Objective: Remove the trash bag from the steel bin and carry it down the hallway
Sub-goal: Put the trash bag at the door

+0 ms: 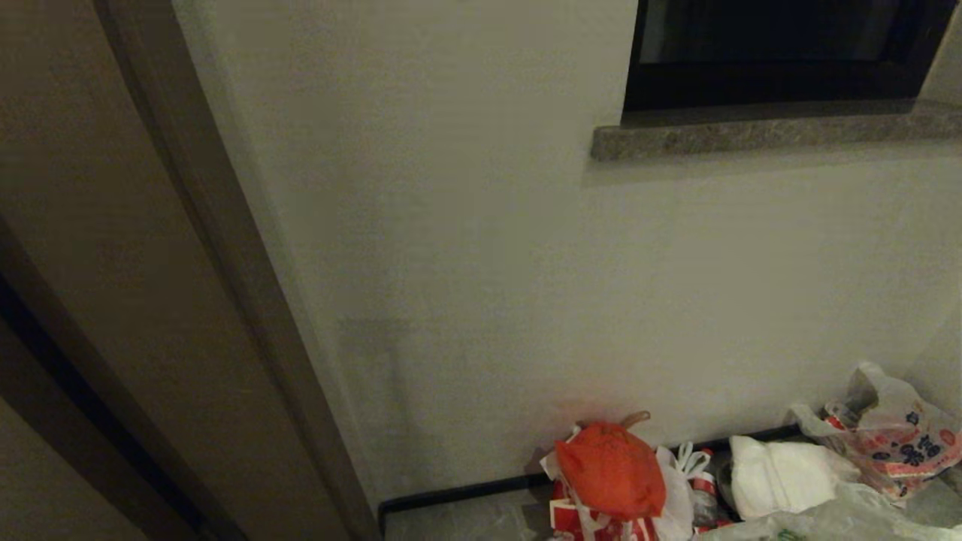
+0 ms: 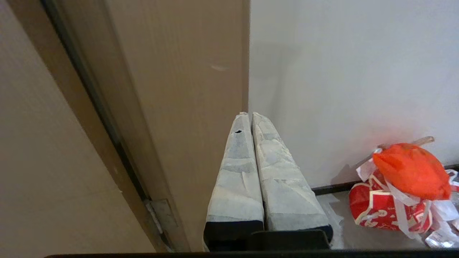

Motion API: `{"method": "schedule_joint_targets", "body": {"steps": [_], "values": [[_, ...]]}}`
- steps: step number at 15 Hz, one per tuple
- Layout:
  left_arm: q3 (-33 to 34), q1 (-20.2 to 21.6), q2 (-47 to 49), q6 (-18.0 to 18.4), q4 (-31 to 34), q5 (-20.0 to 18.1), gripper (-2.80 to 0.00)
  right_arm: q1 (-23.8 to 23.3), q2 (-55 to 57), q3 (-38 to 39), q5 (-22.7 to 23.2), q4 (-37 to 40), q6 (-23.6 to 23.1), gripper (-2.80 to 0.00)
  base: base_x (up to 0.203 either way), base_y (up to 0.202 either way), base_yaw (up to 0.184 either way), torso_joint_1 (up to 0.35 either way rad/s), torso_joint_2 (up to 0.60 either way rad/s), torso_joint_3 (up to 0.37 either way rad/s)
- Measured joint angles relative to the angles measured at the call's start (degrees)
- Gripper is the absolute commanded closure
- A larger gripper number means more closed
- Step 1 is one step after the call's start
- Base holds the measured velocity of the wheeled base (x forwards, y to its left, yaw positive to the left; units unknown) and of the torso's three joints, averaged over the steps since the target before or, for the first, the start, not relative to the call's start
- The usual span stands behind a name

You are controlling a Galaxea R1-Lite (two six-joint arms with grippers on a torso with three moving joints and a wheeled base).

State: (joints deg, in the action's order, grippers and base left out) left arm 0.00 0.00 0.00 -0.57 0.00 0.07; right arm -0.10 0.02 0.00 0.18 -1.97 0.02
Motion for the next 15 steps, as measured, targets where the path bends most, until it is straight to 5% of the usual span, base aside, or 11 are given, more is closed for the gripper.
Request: {"method": "schedule_joint_targets", "body": {"steps": [15], "values": [[0.0, 0.0, 0.0, 0.0, 0.0, 0.0, 0.00, 0.0, 0.0, 0.0, 0.0, -0.1, -0.1, 0.00, 0.000, 0.000, 0.000, 0.003, 0.00, -0.196]]}}
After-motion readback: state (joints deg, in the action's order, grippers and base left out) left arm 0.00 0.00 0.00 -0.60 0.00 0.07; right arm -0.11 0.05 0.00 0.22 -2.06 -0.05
